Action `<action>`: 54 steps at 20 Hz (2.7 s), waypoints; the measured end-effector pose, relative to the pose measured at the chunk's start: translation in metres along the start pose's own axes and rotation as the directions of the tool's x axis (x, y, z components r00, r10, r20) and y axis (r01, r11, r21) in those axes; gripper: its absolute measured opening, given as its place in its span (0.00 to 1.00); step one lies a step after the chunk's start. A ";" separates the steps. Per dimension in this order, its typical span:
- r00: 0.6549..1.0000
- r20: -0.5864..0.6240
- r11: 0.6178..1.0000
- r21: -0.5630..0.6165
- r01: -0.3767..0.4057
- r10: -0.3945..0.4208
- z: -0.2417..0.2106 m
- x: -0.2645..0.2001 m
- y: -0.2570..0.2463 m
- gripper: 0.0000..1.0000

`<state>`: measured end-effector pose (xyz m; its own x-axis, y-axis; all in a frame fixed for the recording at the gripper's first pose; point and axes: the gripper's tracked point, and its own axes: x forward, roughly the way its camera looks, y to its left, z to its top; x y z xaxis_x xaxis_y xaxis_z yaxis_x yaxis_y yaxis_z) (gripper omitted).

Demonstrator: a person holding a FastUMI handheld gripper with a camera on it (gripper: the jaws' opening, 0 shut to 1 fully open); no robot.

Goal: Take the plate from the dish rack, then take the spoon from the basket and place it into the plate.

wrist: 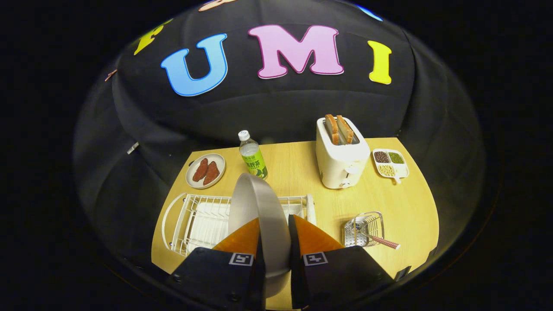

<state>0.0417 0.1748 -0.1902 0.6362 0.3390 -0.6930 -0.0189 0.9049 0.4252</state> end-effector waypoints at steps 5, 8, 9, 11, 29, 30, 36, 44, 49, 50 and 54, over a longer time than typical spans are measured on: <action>0.994 -0.046 0.989 0.112 -0.096 0.102 -0.044 -0.058 -0.041 0.27; 0.989 -0.087 0.983 0.151 -0.102 0.116 -0.085 -0.080 -0.068 0.27; 0.986 -0.103 0.979 0.170 -0.109 0.127 -0.101 -0.084 -0.076 0.27; 0.978 -0.139 0.965 0.231 -0.123 0.158 -0.134 -0.090 -0.087 0.27; 0.932 -0.277 0.839 0.541 -0.052 0.236 -0.282 -0.012 -0.143 0.29; 0.933 -0.286 0.841 0.540 -0.031 0.218 -0.285 -0.010 -0.145 0.30; 0.939 -0.332 0.898 0.435 0.067 0.091 -0.295 -0.003 -0.172 0.52; 0.979 -0.203 0.942 0.320 0.100 -0.035 -0.236 -0.031 -0.206 0.94; 0.993 0.032 0.988 0.106 0.110 -0.113 -0.140 -0.074 -0.213 0.97; 0.989 0.083 0.992 0.053 0.117 -0.121 -0.120 -0.082 -0.212 0.97; 0.975 0.200 0.989 -0.087 0.120 -0.101 -0.056 -0.088 -0.205 0.97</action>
<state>-0.0533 -0.0264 -0.2490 0.7764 0.1878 -0.6016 -0.0097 0.9580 0.2865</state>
